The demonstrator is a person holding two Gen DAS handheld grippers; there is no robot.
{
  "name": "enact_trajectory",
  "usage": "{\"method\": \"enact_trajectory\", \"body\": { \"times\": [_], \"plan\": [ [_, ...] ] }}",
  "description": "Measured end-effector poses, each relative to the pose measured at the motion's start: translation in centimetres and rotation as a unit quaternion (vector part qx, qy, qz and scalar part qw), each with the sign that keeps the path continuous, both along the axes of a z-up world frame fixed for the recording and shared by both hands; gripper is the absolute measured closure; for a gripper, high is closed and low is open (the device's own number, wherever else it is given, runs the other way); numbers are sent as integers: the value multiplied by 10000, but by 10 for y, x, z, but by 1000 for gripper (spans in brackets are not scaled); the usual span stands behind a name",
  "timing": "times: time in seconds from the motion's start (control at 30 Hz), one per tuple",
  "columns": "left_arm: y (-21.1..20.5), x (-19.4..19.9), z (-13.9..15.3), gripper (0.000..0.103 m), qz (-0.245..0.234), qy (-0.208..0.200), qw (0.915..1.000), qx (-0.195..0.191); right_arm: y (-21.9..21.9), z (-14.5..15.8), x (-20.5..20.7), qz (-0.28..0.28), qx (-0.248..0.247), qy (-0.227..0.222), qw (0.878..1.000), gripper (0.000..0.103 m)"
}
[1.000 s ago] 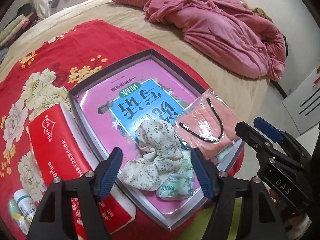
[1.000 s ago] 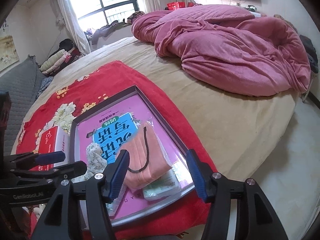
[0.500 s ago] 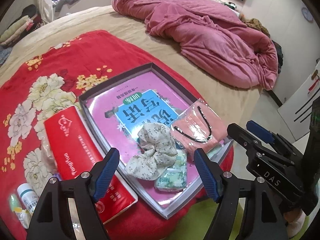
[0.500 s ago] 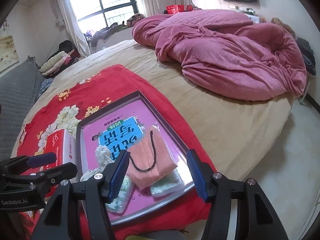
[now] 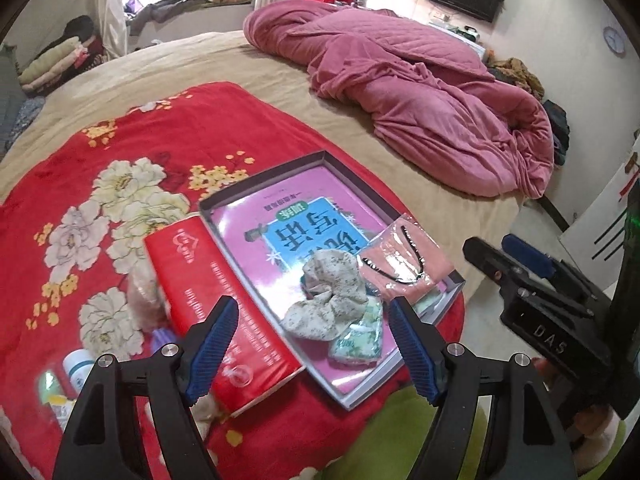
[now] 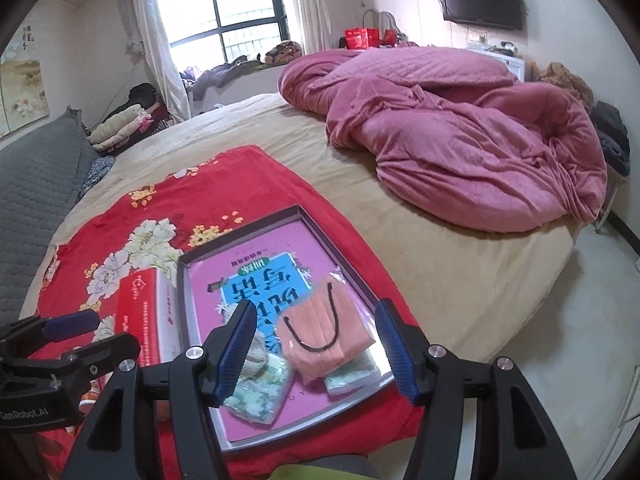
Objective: Organize soft objects
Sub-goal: 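Open both grippers to release the cloth and bag in the tray, then move both open grippers back toward the remaining items on the bedspread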
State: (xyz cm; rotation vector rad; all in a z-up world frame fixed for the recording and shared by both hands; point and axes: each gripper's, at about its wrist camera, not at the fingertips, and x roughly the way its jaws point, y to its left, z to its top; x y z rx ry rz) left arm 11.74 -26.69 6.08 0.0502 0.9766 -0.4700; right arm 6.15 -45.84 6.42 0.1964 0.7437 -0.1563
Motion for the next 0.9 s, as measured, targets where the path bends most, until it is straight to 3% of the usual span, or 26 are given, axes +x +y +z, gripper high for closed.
{"method": "enact_trajectory", "body": {
  "times": [0.17, 0.6, 0.9],
  "plan": [
    [21, -9, 9, 25, 141, -77, 9999, -29, 12, 16, -4, 92, -12, -160, 9998, 34],
    [74, -28, 23, 25, 401, -202, 9989, -140, 42, 40, -10, 262, -44, -310, 9992, 30],
    [143, -39, 34, 25, 960, -204, 9948, -263, 67, 61, -17, 415, -101, -446, 9981, 25]
  ]
}}
